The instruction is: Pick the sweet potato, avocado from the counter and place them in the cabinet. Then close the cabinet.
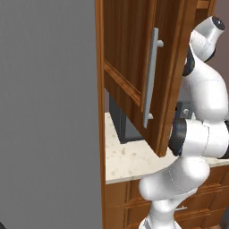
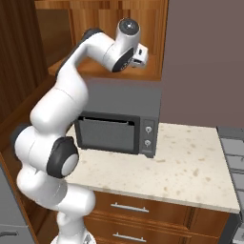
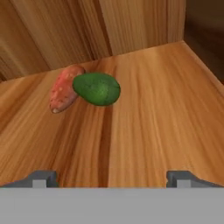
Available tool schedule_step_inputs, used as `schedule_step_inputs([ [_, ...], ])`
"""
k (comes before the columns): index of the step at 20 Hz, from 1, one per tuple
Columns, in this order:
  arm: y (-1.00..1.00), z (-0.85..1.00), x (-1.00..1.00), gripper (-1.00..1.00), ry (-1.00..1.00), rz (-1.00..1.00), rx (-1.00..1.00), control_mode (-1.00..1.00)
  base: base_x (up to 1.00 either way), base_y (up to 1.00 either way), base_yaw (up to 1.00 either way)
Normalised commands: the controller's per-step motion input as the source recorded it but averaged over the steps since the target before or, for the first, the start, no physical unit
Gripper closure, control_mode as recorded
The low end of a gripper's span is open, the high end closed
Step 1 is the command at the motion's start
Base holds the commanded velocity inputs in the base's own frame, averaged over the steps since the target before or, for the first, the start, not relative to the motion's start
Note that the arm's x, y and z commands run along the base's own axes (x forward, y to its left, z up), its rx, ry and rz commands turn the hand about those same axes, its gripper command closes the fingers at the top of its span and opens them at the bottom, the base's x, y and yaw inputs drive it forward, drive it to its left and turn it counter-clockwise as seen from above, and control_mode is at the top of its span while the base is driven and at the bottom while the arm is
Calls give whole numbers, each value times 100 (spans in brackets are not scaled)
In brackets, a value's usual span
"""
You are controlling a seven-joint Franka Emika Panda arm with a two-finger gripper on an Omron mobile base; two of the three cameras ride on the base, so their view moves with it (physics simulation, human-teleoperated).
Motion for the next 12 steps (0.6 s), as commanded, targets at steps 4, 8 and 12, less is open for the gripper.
schedule_step_inputs([
  [4,21,-11,-100,-100,-17,6,-1,-100,0,0,0],
  [8,7,16,-100,-100,-16,15,-3,-100,0,0,0],
  [12,4,31,-100,-100,-10,25,-11,-100,0,0,0],
])
